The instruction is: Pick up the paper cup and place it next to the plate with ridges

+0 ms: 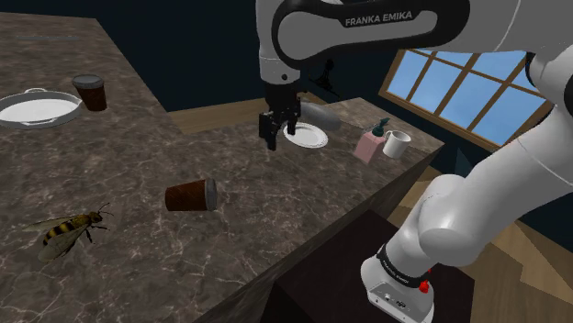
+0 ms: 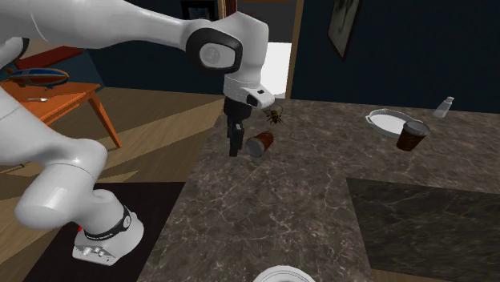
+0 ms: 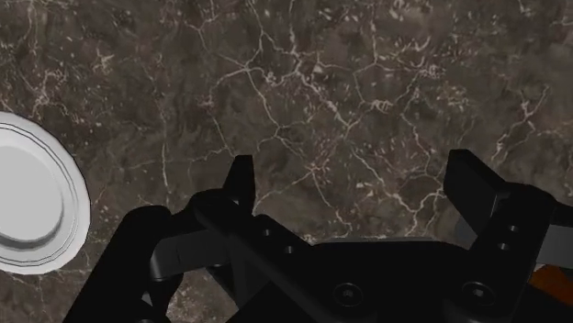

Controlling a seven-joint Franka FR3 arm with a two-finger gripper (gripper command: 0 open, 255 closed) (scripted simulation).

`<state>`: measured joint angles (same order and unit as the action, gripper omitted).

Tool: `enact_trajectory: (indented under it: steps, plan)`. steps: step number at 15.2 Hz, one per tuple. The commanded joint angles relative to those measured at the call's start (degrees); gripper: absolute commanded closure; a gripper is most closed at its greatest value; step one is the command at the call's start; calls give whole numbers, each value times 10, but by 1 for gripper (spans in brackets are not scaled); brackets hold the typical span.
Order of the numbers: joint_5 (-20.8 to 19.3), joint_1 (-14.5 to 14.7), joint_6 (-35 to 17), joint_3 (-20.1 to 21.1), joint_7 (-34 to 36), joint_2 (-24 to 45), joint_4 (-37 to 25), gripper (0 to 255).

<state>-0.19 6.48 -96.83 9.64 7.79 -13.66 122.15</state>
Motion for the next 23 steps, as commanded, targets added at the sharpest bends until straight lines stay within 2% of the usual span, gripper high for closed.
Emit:
enact_trajectory:
  steps: [1, 7, 13, 18, 23]
  plan:
    - [-7, 8, -12, 12, 1, 43, -30, 0]
    - [-38, 34, -29, 44, 7, 167, -126, 0]
    - [-80, 72, -24, 67, 12, 294, -244, 0]
    - [-118, 114, -4, 78, 11, 403, -361, 0]
    - [-155, 167, 35, 81, -2, 523, -509, 0]
